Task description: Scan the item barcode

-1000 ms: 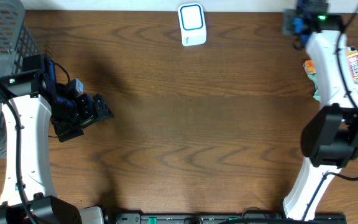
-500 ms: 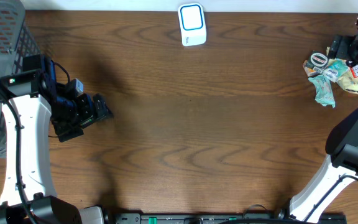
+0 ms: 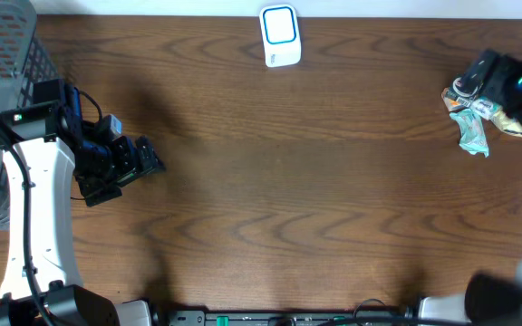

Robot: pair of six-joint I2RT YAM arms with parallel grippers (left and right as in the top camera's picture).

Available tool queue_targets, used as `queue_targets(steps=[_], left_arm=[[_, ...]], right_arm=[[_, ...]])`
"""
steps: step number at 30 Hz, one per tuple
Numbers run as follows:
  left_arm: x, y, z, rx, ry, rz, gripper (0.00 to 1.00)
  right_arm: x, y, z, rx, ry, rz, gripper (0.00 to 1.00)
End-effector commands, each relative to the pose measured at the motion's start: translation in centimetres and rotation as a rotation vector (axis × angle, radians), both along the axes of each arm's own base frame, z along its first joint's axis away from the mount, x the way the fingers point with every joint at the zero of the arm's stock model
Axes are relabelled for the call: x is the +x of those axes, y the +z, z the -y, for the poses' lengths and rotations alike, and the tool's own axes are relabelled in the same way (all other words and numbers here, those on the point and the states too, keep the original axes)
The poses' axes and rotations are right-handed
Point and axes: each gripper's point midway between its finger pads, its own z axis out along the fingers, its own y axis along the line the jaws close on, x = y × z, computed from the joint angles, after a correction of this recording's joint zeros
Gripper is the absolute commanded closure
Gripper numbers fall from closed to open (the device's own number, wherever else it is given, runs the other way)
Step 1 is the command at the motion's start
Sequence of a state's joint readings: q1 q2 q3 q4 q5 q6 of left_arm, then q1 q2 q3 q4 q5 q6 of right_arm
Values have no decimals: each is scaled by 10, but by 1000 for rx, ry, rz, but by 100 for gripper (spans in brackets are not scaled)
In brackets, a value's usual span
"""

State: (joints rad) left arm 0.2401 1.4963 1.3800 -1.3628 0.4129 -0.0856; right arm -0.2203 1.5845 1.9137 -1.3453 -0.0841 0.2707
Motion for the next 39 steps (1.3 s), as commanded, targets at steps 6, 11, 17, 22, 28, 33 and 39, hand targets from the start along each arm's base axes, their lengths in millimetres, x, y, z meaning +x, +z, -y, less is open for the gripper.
queue_targets(steps=[6, 11, 17, 22, 28, 33, 39], left_arm=[[-1, 0, 0, 1, 3, -4, 3], [-1, 0, 0, 1, 3, -4, 2], [-1, 0, 0, 1, 3, -4, 2], [-1, 0, 0, 1, 3, -4, 2], [-1, 0, 0, 1, 3, -4, 2], [-1, 0, 0, 1, 3, -4, 2], [-1, 0, 0, 1, 3, -4, 2]], right_arm=[[-103, -22, -82, -34, 208, 55, 1], [-146, -41, -92, -10, 259, 74, 1], [-173, -48, -90, -10, 259, 55, 1], [-183, -54, -89, -8, 259, 7, 1], [-184, -55, -85, -53, 283, 0, 1], [-180, -55, -82, -100, 331, 48, 1], [-171, -53, -80, -188, 384, 316, 1]])
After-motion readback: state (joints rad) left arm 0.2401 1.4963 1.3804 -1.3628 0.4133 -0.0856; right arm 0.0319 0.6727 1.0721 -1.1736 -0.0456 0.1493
